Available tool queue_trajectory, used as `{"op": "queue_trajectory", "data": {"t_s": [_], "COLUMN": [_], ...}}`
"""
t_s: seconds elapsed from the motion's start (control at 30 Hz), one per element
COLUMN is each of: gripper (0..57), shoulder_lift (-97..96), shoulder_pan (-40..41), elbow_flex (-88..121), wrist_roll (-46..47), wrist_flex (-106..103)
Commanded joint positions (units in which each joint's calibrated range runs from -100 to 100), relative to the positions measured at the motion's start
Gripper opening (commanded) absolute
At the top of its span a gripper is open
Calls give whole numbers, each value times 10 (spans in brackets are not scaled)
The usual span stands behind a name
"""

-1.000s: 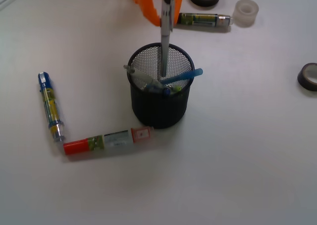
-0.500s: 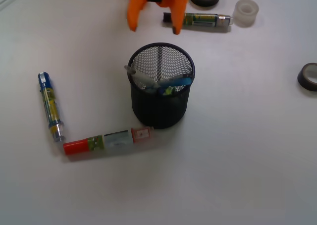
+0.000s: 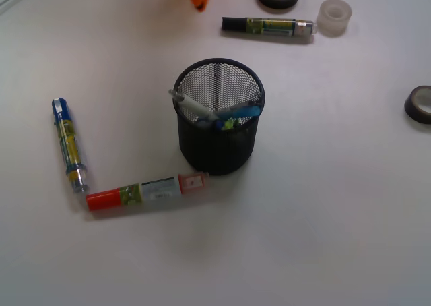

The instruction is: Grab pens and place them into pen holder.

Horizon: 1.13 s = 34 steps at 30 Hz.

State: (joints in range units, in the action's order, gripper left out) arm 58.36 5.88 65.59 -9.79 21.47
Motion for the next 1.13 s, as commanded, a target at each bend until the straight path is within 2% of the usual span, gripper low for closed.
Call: {"op": "queue_trajectory", "data": {"t_s": [0.0, 0.13, 0.33, 0.57, 1.1], "gripper": [7, 8, 8, 8, 6], "shoulder_lift": [136, 242, 352, 407, 406], "shoulder_pan": [-17, -35, -38, -35, -33], "elbow_flex": [63, 129, 195, 287, 289], "wrist_roll": [59, 116, 118, 114, 117], "wrist_flex": [141, 275, 437, 445, 444]}}
